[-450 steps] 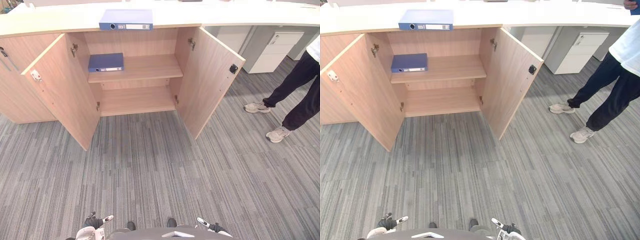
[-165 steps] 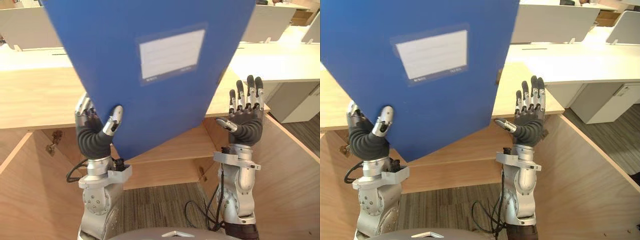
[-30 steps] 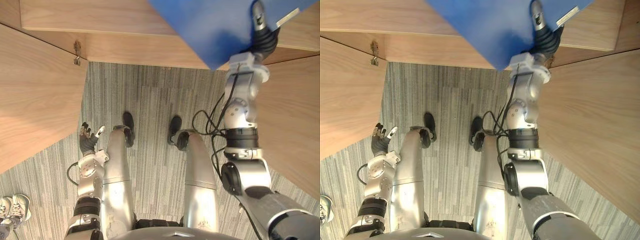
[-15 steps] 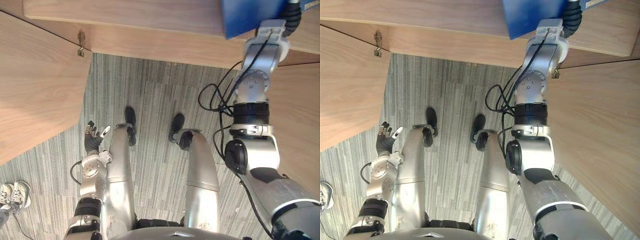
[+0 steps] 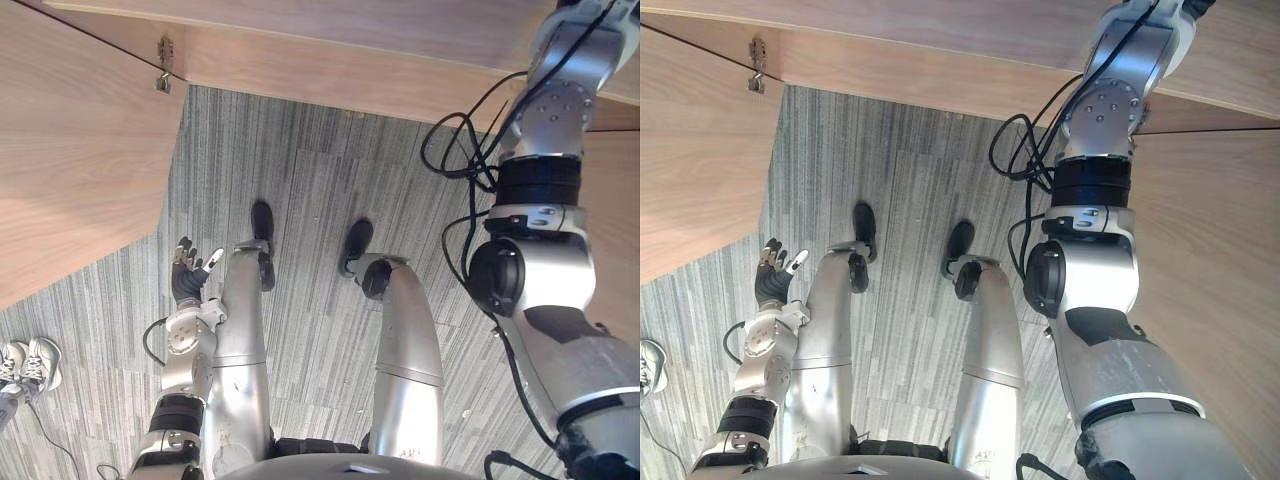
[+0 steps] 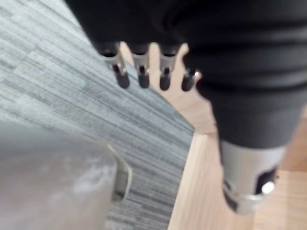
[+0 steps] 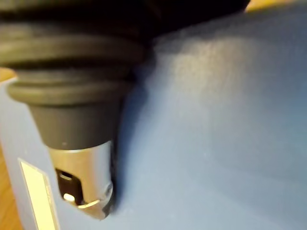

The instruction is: Walk over to the cabinet, pick up the folder, carry it to the office cabinet, place the folder inside the office cabinet, then close the office cabinet door

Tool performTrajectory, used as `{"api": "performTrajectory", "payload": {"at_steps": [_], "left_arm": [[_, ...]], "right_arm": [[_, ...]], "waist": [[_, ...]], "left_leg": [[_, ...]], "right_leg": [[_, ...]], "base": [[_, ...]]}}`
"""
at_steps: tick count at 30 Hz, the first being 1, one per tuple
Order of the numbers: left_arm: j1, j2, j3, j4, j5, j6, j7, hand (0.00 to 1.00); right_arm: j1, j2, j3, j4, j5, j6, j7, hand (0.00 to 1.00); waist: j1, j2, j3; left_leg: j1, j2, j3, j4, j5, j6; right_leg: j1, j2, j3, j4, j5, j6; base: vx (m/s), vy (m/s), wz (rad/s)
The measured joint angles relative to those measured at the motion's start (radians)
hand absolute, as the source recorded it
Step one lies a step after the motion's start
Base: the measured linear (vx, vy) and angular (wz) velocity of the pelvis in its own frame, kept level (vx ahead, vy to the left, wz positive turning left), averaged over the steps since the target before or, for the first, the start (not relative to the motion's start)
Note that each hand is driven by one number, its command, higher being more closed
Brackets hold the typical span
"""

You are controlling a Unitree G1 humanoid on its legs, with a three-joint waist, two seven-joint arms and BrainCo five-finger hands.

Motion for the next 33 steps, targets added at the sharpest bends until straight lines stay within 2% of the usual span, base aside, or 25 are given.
{"api": "performTrajectory", "payload": {"at_steps": [6, 19, 24, 29, 31, 33], "left_arm": [[0.002, 0.000, -0.003, -0.007, -0.001, 0.000, 0.000, 0.00], [0.006, 0.000, -0.002, -0.025, -0.007, 0.001, 0.002, 0.00], [0.006, 0.001, 0.002, -0.031, -0.008, 0.001, 0.002, 0.00], [0.006, 0.000, -0.009, -0.025, -0.007, 0.004, -0.002, 0.00], [0.006, 0.004, -0.018, -0.011, -0.007, 0.010, -0.005, 0.00], [0.011, 0.002, -0.036, 0.004, -0.007, 0.012, -0.009, 0.00]], "right_arm": [[-0.054, -0.034, 0.075, 0.043, 0.008, 0.037, -0.002, 0.00], [-0.061, -0.057, 0.121, 0.068, -0.013, 0.050, 0.005, 0.00], [-0.049, -0.099, 0.177, 0.068, -0.113, 0.117, 0.027, 0.00], [0.004, -0.165, 0.233, 0.068, -0.173, 0.151, 0.069, 0.00], [0.024, -0.189, 0.255, 0.067, -0.202, 0.182, 0.089, 0.00], [0.062, -0.213, 0.286, 0.067, -0.232, 0.194, 0.102, 0.00]], "waist": [[-0.001, 0.000, 0.000], [-0.003, 0.001, -0.001], [-0.007, 0.001, -0.001], [-0.016, 0.003, -0.004], [-0.024, 0.003, -0.004], [-0.025, 0.002, -0.025]], "left_leg": [[0.002, 0.001, 0.000, -0.029, 0.019, -0.003], [0.010, 0.007, 0.004, -0.057, 0.040, 0.000], [0.021, 0.012, 0.008, -0.064, 0.047, 0.002], [0.054, 0.019, 0.026, -0.112, 0.064, 0.014], [0.080, 0.019, 0.042, -0.133, 0.070, 0.021], [0.093, 0.021, 0.055, -0.150, 0.069, 0.024]], "right_leg": [[0.000, 0.000, -0.009, -0.018, 0.008, -0.010], [0.007, 0.008, -0.010, -0.052, 0.034, -0.010], [0.021, 0.013, -0.011, -0.074, 0.051, -0.009], [0.057, 0.024, -0.009, -0.137, 0.084, 0.000], [0.079, 0.023, -0.004, -0.162, 0.099, 0.001], [0.090, 0.023, 0.000, -0.179, 0.101, 0.007]], "base": [[0.00, 0.007, 0.03], [0.00, 0.010, -0.02], [-0.01, 0.016, -0.04], [-0.01, 0.029, -0.08], [0.00, 0.036, -0.06], [0.01, 0.021, -0.04]]}}
